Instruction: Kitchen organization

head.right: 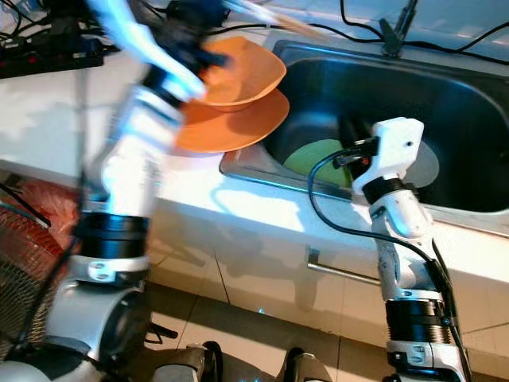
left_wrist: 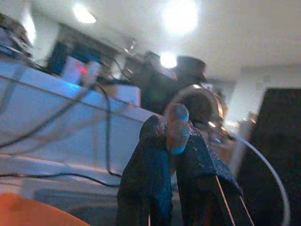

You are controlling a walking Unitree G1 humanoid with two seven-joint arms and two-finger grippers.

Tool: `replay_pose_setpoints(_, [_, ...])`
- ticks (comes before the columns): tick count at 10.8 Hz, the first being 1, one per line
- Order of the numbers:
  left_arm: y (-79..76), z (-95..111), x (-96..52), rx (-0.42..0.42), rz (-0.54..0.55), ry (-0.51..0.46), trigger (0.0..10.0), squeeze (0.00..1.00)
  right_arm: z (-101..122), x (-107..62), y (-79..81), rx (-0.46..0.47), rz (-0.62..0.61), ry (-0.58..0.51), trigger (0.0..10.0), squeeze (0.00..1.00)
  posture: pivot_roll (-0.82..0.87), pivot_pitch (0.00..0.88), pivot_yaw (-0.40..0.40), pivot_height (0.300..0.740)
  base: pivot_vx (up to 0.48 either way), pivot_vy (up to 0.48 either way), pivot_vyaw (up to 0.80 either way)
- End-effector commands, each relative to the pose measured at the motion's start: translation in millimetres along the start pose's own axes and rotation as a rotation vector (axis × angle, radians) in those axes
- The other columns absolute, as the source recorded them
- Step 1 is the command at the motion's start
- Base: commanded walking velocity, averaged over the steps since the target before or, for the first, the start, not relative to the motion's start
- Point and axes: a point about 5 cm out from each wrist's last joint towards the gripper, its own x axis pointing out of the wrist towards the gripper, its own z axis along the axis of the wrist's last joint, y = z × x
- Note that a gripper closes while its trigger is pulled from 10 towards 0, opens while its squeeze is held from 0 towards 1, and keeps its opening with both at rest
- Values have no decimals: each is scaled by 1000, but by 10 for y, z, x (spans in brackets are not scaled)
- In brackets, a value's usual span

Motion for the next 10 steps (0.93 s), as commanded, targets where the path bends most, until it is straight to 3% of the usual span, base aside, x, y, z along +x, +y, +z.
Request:
replay_pose_setpoints(1, [-95,-162,35,13,-38,52,10000,0,28,-31,-94,-44,-22,0,10000,0,-33,130,42,740,0,0,0])
replay_pose_setpoints(7, [-353,-681,114,104,-120,228,10000,0,-53,-326,-331,-126,-7,112,10000,0,-49,165,55,740,0,0,0])
replay_pose_setpoints(10, [-424,-1021,25,109,-145,339,10000,0,-34,-427,-249,-111,66,126,10000,0,-57,173,64,740,0,0,0])
